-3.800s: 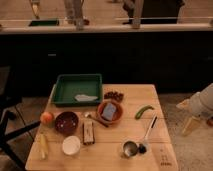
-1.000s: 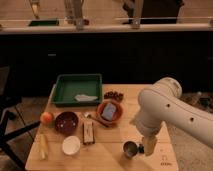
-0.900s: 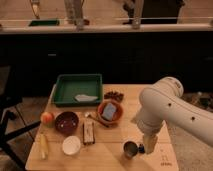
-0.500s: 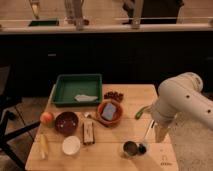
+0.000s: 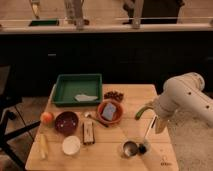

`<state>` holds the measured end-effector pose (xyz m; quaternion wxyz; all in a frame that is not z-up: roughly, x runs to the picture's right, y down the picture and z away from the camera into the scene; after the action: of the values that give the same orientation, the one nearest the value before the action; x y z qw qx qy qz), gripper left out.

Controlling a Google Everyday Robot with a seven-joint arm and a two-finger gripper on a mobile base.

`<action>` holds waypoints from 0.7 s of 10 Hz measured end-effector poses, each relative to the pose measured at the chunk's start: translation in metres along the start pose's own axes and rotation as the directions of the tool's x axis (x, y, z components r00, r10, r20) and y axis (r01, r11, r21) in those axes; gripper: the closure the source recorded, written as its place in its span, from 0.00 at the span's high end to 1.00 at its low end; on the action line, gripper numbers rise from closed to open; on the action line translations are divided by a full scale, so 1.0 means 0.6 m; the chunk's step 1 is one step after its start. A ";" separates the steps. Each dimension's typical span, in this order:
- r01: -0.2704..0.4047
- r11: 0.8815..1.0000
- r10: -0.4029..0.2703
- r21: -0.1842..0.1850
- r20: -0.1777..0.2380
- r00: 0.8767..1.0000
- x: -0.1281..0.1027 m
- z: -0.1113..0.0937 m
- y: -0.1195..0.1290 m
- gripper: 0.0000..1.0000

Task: Place pepper in paper cup

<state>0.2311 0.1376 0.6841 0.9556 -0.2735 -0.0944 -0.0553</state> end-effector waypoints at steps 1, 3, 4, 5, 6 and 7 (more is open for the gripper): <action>0.008 1.000 -0.008 0.017 0.007 1.000 -0.001 0.009 -0.013 0.80; 0.018 0.998 -0.019 0.056 0.022 1.000 0.000 0.020 -0.032 0.80; 0.022 0.997 -0.024 0.068 0.027 0.999 0.001 0.025 -0.041 0.80; 0.031 0.996 -0.034 0.080 0.035 0.999 -0.004 0.029 -0.057 0.80; 0.038 0.995 -0.042 0.088 0.040 0.998 -0.006 0.034 -0.070 0.80; 0.043 0.995 -0.047 0.094 0.043 0.998 -0.007 0.038 -0.083 0.80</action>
<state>0.2155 0.1079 0.7279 0.9635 -0.2277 -0.1246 -0.0662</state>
